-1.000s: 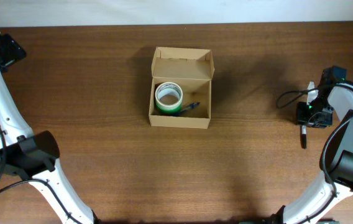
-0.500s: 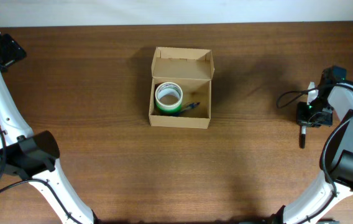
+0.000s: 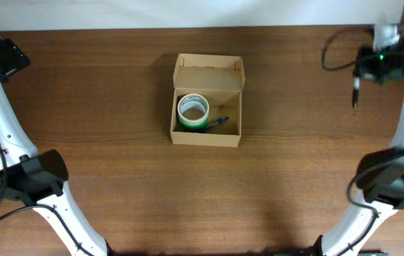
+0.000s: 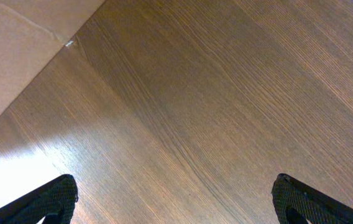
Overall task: Pack container
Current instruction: 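Carry the black marker into the box and release it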
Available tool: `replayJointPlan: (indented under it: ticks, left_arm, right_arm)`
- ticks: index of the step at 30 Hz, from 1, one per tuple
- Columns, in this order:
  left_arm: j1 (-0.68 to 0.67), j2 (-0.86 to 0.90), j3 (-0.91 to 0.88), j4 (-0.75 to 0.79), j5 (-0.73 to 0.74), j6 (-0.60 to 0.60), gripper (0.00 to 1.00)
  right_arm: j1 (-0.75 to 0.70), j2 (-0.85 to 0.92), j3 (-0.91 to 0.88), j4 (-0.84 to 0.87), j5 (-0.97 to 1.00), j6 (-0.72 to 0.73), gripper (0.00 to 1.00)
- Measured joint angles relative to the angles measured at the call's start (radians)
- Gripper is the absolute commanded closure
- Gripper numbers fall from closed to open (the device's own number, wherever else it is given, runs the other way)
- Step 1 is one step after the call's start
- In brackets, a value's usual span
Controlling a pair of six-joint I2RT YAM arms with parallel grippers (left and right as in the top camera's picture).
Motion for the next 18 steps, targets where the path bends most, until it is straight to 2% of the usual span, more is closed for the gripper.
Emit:
replayJointPlan:
  ticks: [4,7,11,18]
  left_arm:
    - [0.0,0.0,0.0,0.0,0.001,0.0,0.0]
    - [0.0,0.0,0.0,0.0,0.001,0.0,0.0]
    - [0.0,0.0,0.0,0.0,0.001,0.0,0.0]
    - [0.0,0.0,0.0,0.0,0.0,0.0,0.0]
  right_arm:
    - [0.155,-0.004,0.281,-0.104,-0.018,-0.03,0.96]
    - [0.343,-0.019,0.392,-0.166,-0.028,-0.117,0.96]
    - [0.552,-0.021,0.379,-0.197,-0.029,-0.256,0.96]
    - [0.838,-0.008,0.195,-0.164,0.012,-0.488,0.96]
